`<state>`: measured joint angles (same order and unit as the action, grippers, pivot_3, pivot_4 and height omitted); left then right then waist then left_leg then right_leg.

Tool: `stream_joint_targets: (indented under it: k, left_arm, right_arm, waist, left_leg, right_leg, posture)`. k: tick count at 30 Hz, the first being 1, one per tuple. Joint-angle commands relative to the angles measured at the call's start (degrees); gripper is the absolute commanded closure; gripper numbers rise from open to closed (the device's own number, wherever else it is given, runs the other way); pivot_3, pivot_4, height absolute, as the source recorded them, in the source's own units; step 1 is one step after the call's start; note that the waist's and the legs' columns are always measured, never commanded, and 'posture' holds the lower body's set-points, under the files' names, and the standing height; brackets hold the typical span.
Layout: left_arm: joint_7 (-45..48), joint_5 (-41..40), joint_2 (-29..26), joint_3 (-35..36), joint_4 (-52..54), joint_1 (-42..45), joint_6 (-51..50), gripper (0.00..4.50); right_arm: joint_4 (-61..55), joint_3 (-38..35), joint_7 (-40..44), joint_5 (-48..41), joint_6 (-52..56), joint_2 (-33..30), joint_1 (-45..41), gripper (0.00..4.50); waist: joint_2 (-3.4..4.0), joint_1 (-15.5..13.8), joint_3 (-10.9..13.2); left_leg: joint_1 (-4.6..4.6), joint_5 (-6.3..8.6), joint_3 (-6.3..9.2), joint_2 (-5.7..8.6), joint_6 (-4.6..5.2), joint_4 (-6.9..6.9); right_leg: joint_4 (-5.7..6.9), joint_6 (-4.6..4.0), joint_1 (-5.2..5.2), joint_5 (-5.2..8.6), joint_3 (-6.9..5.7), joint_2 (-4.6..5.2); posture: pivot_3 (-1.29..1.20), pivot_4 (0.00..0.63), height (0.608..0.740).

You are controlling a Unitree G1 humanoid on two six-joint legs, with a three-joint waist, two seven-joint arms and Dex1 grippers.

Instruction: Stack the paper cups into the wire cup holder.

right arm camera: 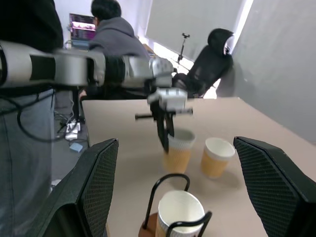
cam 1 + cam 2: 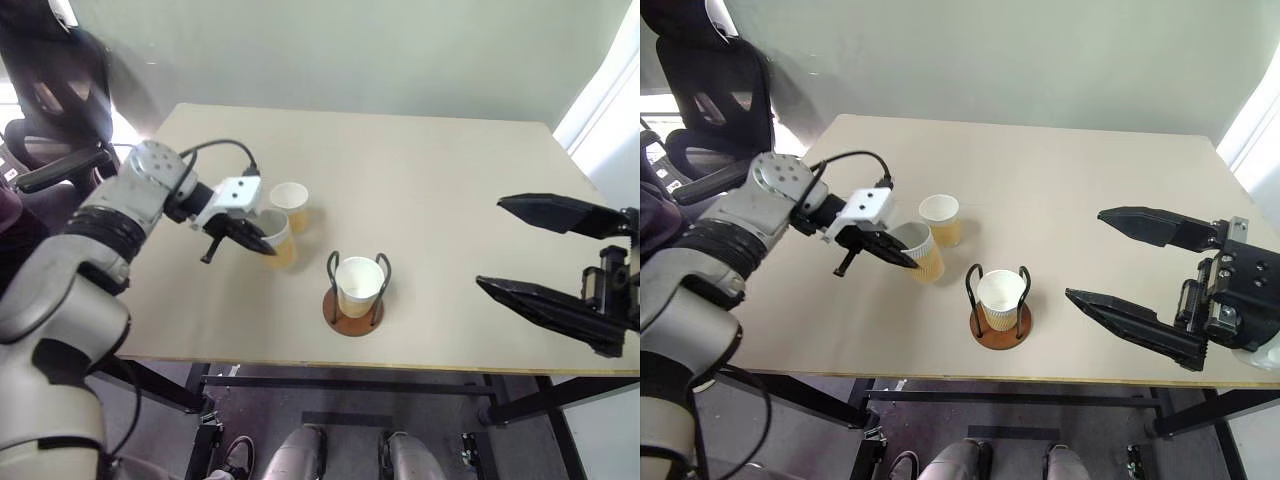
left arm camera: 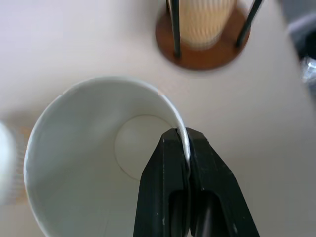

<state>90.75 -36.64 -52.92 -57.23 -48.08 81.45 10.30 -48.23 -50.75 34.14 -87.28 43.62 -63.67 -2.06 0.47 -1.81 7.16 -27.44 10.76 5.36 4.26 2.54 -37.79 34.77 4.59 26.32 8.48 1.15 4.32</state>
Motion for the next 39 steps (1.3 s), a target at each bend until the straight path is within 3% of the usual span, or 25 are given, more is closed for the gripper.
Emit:
stream_joint_targets:
  k: [1, 6, 14, 18, 27, 39]
  left_arm:
    - [1.75, -12.02, -1.68, -1.41, 6.78, 8.11, -3.99, 4.46]
    - [1.75, -20.83, 0.93, -7.08, 10.01, 15.68, -3.28, 4.46]
    - [1.75, -24.89, 1.24, -13.42, 10.46, 18.53, -1.07, 4.46]
    - [1.75, -24.52, 11.10, -23.99, 10.23, 21.57, 6.97, 4.46]
    - [1.75, -27.79, 13.89, -37.22, 11.01, 25.89, 15.77, 4.46]
    - [1.75, -28.93, 14.47, -40.97, 8.35, 27.56, 19.00, 4.46]
  right_arm:
    - [-1.30, -4.61, -0.93, -0.56, -0.68, -0.48, 1.48, 0.67]
    - [-3.26, -5.52, -3.33, -0.47, -1.93, -0.59, 2.88, 0.67]
    - [-3.96, -6.19, -4.12, -0.57, -2.81, -0.72, 4.15, 0.67]
    - [-10.85, -10.73, -13.75, -4.76, -4.19, -0.71, 7.83, 0.67]
    - [-11.77, -14.84, -22.05, -13.21, -4.71, -5.29, 10.50, 0.67]
    - [-11.77, -16.03, -25.26, -16.88, -2.12, -6.01, 9.58, 0.67]
  waist:
    - [0.00, -0.09, 0.00]
    - [0.08, -0.24, -0.02]
    - [0.27, 0.03, 0.11]
    - [0.36, -1.28, 0.12]
    - [0.37, -1.26, 0.18]
    - [0.37, -1.49, 0.18]
  left_leg:
    - [-0.07, 0.09, 0.02, 0.00, 0.04, -0.12]
    - [-0.16, 0.43, -0.01, 0.05, 0.21, -0.36]
    - [-0.15, 0.69, -0.14, -0.01, 0.33, -0.42]
    - [-0.17, 0.77, -0.09, -0.02, 0.47, -0.51]
    - [-0.11, 1.46, -0.34, 0.01, 0.67, -1.31]
    - [-0.02, 1.48, -0.31, 0.00, 0.69, -1.35]
  right_leg:
    - [-0.01, -0.02, 0.01, -0.01, -0.01, 0.01]
    - [-0.32, 0.03, -0.11, -0.06, 0.03, 0.04]
    - [-0.54, 0.72, -0.16, -0.30, 0.11, 0.02]
    - [-0.77, 0.83, -0.37, -0.29, 0.06, 0.04]
    - [-0.81, 1.10, -0.58, -0.30, 0.22, 0.08]
    - [-0.75, 1.08, -0.74, -0.28, 0.24, 0.05]
  posture:
    - [0.00, 0.150, 0.740]
    - [0.00, 0.150, 0.740]
    - [0.00, 0.150, 0.740]
    - [0.00, 0.150, 0.740]
    - [0.00, 0.150, 0.740]
    - [0.00, 0.150, 0.740]
